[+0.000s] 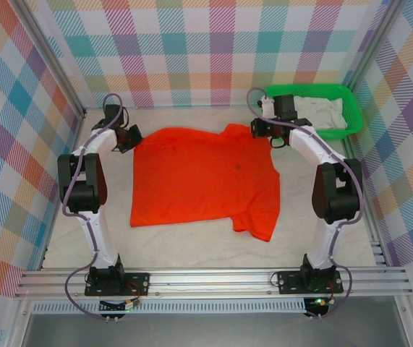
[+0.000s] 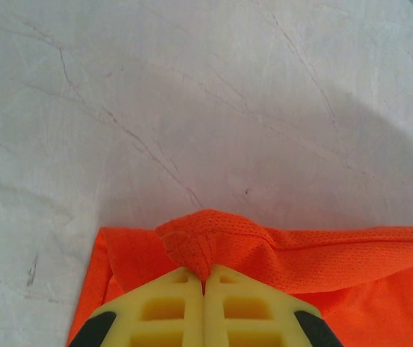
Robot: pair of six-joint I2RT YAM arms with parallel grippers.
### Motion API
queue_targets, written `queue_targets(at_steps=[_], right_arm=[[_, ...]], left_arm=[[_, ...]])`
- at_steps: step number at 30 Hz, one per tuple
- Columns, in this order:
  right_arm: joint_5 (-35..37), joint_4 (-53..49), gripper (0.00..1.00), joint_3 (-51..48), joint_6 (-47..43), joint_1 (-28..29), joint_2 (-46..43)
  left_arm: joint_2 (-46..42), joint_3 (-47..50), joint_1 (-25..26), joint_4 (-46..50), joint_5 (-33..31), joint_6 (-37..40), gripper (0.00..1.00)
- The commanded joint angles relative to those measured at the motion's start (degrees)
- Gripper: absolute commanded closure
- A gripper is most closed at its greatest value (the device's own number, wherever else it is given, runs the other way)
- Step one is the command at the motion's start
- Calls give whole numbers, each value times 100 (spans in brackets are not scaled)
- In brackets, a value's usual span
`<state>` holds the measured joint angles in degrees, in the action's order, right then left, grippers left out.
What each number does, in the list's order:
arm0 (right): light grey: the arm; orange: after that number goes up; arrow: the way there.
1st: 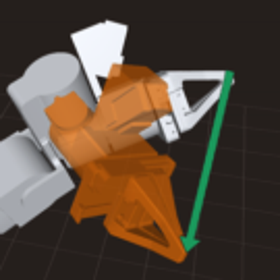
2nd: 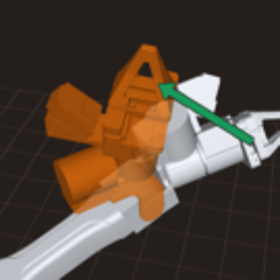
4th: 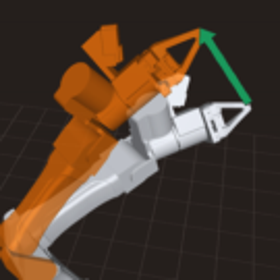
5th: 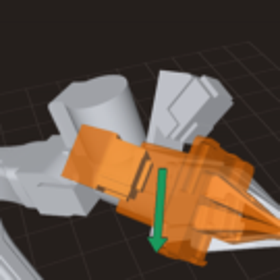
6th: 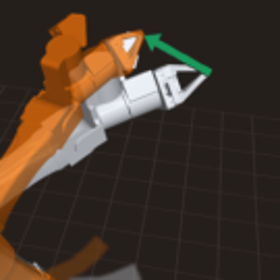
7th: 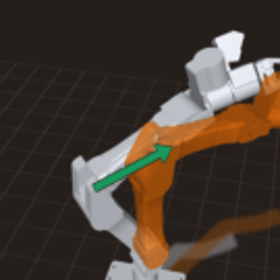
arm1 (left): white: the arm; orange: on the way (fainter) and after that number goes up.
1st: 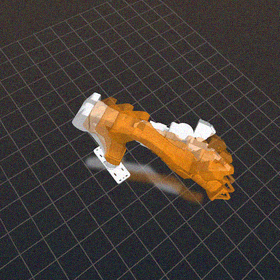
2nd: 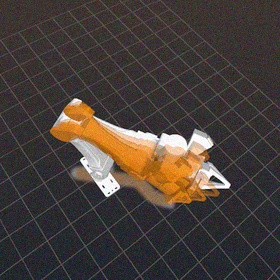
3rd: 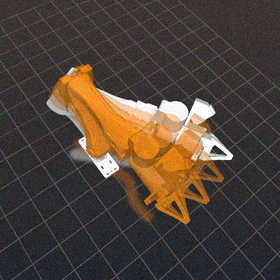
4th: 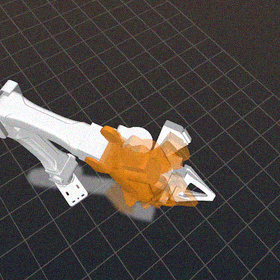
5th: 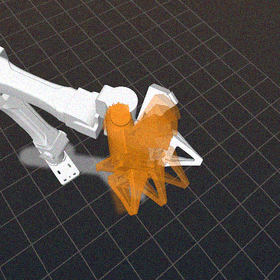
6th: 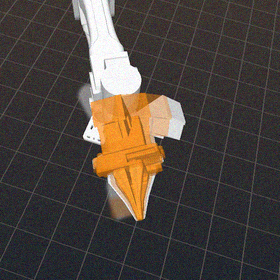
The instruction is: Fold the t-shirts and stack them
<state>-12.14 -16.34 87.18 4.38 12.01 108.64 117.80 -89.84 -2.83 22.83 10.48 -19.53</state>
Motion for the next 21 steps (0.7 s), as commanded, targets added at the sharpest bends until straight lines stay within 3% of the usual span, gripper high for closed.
queue_targets(at_steps=[1, 13, 21], right_arm=[[-139, 297, 100, -352, 137, -4, -318], [113, 563, 100, -1542, 269, -6, -657], [427, 189, 100, -1728, 271, -6, -508]], left_arm=[[-340, 295, -51, -183, 156, 10, 100], [-491, 871, -51, -199, 191, 19, 100], [-585, 835, -49, -53, -107, 202, 100]])
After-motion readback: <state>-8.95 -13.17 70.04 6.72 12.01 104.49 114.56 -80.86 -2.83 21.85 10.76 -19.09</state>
